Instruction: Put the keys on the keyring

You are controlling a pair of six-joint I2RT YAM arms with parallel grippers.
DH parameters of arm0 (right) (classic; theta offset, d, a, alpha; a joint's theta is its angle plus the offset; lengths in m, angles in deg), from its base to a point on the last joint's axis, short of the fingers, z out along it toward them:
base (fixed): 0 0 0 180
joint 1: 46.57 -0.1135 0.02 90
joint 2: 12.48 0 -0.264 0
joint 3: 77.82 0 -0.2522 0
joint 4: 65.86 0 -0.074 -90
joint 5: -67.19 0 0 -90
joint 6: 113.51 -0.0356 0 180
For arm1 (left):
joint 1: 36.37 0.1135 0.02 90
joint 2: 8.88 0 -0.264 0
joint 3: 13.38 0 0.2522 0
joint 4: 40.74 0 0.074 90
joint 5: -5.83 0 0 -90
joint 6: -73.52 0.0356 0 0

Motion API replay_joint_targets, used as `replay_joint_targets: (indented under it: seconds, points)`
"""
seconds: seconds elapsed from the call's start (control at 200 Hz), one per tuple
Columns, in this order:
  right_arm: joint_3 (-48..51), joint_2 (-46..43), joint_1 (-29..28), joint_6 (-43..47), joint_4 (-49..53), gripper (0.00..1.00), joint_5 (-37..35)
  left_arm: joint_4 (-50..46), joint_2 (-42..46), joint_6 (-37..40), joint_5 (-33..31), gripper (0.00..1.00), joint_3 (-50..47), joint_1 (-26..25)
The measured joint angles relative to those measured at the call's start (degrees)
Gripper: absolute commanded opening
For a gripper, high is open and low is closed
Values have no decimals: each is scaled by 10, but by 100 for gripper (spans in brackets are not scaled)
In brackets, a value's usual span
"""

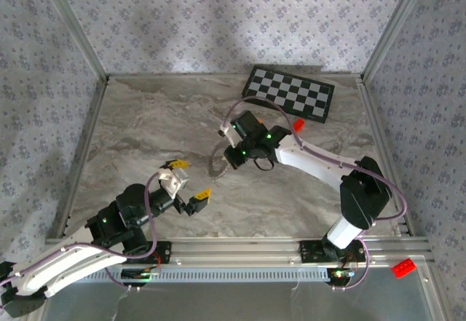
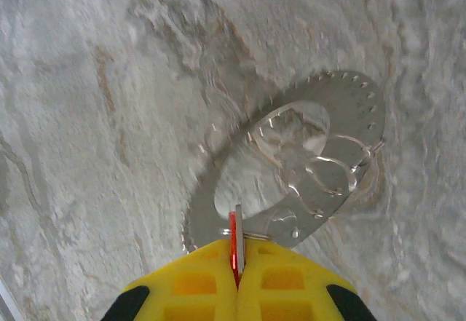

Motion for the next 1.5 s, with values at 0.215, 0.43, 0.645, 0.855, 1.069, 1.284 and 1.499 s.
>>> replay_joint_targets:
  seconds: [0.215, 0.43, 0.645, 0.855, 1.069, 1.284, 1.499]
  points:
    - [98, -41, 0, -38, -38, 0, 2, 5, 4, -4, 0, 100, -8, 0]
    - [155, -49, -3, -63, -75, 0, 3, 5, 12, -20, -2, 99, -10, 0]
    - [191, -50, -14, -81, -96, 0, 6, -8, 30, -40, -17, 100, -16, 0]
    - [220, -52, -23, -96, -120, 0, 8, -34, 34, -60, -41, 100, -16, 0]
    - [254, -62, -36, -106, -134, 0, 7, -45, 42, -83, -73, 100, -16, 0]
    - [286, -75, -39, -113, -146, 0, 6, -52, 45, -94, -90, 100, -16, 0]
    - [294, -76, -40, -115, -154, 0, 5, -77, 44, -94, -116, 100, -14, 0]
